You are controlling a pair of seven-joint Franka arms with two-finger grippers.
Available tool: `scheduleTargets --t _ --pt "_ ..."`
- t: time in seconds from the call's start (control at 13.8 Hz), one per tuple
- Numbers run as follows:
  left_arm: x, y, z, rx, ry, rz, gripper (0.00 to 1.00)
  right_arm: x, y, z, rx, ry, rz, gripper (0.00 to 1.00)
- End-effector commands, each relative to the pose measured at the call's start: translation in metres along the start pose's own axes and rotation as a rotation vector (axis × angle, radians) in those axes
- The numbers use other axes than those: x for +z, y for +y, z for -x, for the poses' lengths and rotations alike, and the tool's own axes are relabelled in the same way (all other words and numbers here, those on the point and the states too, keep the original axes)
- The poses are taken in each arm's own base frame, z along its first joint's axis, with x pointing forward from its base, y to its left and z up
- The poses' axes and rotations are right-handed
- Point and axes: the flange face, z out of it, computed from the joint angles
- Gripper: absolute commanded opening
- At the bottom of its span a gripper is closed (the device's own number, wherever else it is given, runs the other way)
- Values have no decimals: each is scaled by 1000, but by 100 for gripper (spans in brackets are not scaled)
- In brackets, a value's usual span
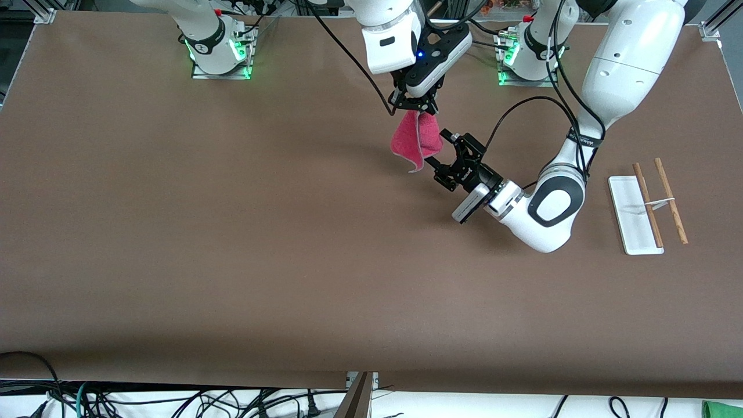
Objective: Pass towel and hang on rack
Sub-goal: 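Raise the towel with the right gripper while the left gripper approaches, then grasp the hanging towel with the left gripper below the right gripper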
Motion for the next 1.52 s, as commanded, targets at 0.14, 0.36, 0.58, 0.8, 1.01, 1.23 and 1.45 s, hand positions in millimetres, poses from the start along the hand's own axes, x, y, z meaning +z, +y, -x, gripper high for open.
scheduleTargets --t 0.14,0.36,0.58,0.8,1.01,1.23,1.45 --pt "3 -2 3 65 22 42 0 -12 -6 -7 41 75 -13 0" --pt "2 -2 2 68 22 41 0 -17 -6 -13 81 134 -24 0" --pt "2 0 1 71 19 46 0 -15 -5 -14 97 142 -26 0" --pt "0 1 2 68 20 53 0 -14 -6 -13 95 140 -26 0" --pt "-2 3 1 72 23 52 0 -14 -6 -13 96 140 -28 0" --pt "-3 1 2 71 26 52 0 -14 -6 -14 104 141 -33 28" --pt "-4 -1 3 68 27 52 0 -12 -5 -13 128 137 -30 100"
